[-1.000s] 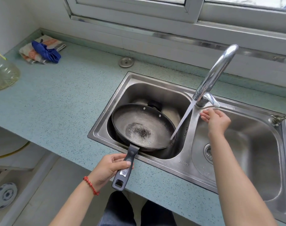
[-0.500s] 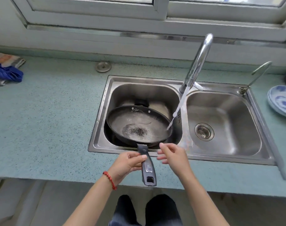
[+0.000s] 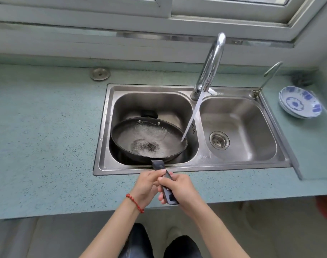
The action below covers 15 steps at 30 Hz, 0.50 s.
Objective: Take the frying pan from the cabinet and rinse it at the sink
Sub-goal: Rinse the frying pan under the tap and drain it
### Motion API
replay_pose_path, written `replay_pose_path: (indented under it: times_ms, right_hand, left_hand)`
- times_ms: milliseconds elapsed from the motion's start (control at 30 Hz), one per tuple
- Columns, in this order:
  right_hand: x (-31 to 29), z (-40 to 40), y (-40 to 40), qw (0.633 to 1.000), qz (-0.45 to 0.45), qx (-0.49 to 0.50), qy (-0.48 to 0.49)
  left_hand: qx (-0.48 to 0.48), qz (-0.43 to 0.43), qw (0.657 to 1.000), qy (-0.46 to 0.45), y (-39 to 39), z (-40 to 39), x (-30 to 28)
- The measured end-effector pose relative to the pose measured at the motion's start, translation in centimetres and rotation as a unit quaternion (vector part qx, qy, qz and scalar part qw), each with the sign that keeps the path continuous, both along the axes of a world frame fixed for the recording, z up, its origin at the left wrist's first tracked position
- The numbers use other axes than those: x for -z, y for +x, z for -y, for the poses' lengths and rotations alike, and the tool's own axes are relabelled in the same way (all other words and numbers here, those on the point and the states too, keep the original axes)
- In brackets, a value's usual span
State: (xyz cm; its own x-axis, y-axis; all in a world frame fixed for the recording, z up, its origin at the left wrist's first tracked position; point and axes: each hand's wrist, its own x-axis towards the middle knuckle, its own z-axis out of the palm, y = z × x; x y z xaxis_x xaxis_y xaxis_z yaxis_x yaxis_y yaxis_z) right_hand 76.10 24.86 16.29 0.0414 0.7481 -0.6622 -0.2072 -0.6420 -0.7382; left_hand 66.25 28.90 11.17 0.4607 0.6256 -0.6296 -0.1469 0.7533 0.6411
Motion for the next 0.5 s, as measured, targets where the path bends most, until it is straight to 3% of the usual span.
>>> replay_pose_path:
  times_ms: [233,500]
  right_hand:
    - [-0.2,1.2,0.2,0.999,0.036,-0.021,0.034]
    - [-0.4,5.3,1.5,0.994,0.034,-0.039,0.100]
  left_hand:
    - [-0.047,0.034,0.998,0.008,0.1,1.1,-1.1]
    - [-0.039,0.041,0.997,0.052,0.4,4.0,-0.7]
